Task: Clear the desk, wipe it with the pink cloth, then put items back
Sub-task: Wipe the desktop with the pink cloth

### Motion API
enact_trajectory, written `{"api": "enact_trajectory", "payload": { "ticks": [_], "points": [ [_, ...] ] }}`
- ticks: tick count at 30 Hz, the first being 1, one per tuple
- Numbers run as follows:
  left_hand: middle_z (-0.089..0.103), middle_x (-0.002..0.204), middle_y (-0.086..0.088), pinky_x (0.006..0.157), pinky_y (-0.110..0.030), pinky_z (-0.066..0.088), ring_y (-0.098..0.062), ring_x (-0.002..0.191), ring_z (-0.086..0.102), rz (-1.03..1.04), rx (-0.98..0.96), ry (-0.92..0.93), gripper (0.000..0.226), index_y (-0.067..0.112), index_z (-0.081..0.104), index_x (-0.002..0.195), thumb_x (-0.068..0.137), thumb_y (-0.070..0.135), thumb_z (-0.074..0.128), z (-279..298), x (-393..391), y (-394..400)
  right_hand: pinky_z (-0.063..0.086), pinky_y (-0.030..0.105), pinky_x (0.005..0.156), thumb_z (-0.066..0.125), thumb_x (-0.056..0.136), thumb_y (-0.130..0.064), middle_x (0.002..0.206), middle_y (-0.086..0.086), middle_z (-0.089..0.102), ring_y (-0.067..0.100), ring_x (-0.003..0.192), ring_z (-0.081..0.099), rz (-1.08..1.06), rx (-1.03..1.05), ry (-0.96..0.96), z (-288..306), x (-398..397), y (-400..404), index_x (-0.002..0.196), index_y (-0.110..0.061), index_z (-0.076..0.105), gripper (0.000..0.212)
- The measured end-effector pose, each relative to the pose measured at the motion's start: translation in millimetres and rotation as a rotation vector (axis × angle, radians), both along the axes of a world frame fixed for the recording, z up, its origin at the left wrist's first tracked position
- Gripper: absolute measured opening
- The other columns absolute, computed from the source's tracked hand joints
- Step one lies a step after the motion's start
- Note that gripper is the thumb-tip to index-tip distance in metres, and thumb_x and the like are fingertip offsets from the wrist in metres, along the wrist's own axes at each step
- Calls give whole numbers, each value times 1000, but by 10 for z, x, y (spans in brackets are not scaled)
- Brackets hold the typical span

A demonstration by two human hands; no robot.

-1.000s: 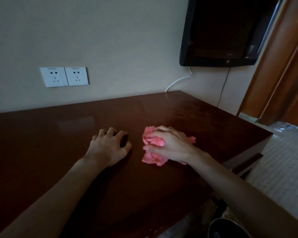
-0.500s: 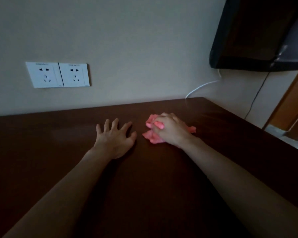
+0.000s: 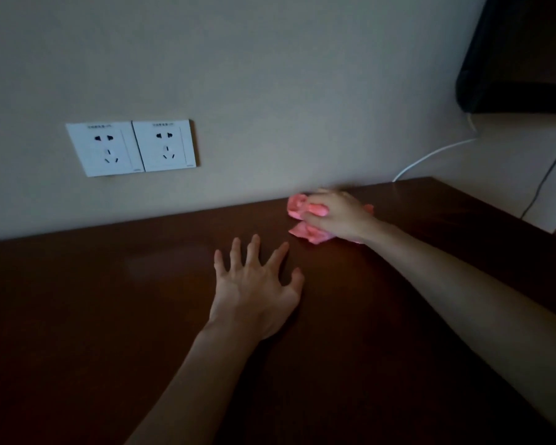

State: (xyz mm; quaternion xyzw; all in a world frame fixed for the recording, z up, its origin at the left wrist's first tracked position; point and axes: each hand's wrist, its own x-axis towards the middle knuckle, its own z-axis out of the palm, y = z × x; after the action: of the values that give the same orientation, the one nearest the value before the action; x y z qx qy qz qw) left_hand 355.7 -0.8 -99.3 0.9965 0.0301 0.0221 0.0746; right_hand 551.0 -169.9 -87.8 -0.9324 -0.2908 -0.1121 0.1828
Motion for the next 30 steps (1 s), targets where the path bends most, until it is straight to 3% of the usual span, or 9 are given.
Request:
{"api": "enact_trajectory", "payload": {
  "ticks": [4, 7, 10, 13, 17, 20, 23, 26, 30],
  "points": [
    [4, 170, -4, 123, -58, -2, -32, 156, -4, 4, -24, 1, 65, 48, 9, 158, 97, 68, 20, 17, -32, 1, 49, 42, 102, 51, 83, -67, 122, -10, 69, 17, 115, 64, -286, 79, 93, -7, 246, -387, 112, -37, 69, 46],
    [5, 170, -5, 123, -58, -1, -32, 156, -3, 0, -33, 11, 65, 48, 11, 158, 97, 68, 20, 20, -22, 8, 47, 42, 106, 53, 91, -49, 133, 5, 65, 30, 125, 58, -499, -84, 14, -19, 384, -138, 119, -24, 69, 42],
    [5, 170, -4, 123, -58, -1, -33, 156, -2, -8, -38, 12, 65, 48, 12, 158, 97, 68, 20, 22, -10, 1, 47, 40, 103, 52, 93, -44, 135, 7, 63, 33, 126, 57, -450, -91, -37, 11, 321, -36, 117, -20, 69, 38],
    [5, 170, -4, 123, -58, -1, -32, 156, -3, -4, -48, 12, 65, 50, 11, 157, 96, 69, 21, 33, -7, 1, 44, 44, 104, 52, 89, -60, 132, -7, 62, 24, 126, 57, -266, -90, 35, 62, 24, -105, 121, -35, 66, 43],
    [4, 170, -3, 124, -56, 0, -30, 156, -3, -5, -26, -1, 64, 50, 9, 158, 97, 69, 20, 30, -36, 3, 51, 45, 87, 53, 83, -55, 101, -6, 62, 23, 98, 64, 118, 24, -12, 5, -278, -451, 89, -26, 69, 33],
    [2, 170, -1, 124, -55, -2, -29, 156, -6, 0, -36, -3, 64, 50, 7, 157, 97, 70, 19, 20, -28, -1, 51, 39, 85, 49, 82, -62, 100, -8, 63, 18, 96, 65, 7, 49, -16, 26, -80, -722, 92, -26, 71, 43],
    [1, 170, 0, 124, -55, -3, -28, 156, -8, 7, -24, -1, 64, 51, 6, 157, 97, 69, 18, 19, -4, -5, 44, 29, 97, 43, 92, -50, 124, -7, 66, 18, 118, 60, -174, -69, -65, 36, 386, -573, 110, -25, 71, 42],
    [1, 170, 0, 124, -55, -4, -28, 156, -8, 11, -23, 15, 64, 51, 6, 157, 97, 69, 19, 24, 3, -7, 39, 41, 113, 38, 89, -55, 134, 8, 63, 28, 132, 52, -323, -197, 17, 5, 696, -212, 118, -17, 67, 56],
    [4, 170, -1, 124, -56, -2, -28, 156, -4, 19, -40, 8, 63, 51, 10, 157, 97, 69, 22, 38, -17, -27, 44, 40, 101, 47, 81, -72, 123, -12, 63, 17, 119, 55, -192, -132, -8, -42, 379, 89, 114, -36, 66, 53]
  ]
}}
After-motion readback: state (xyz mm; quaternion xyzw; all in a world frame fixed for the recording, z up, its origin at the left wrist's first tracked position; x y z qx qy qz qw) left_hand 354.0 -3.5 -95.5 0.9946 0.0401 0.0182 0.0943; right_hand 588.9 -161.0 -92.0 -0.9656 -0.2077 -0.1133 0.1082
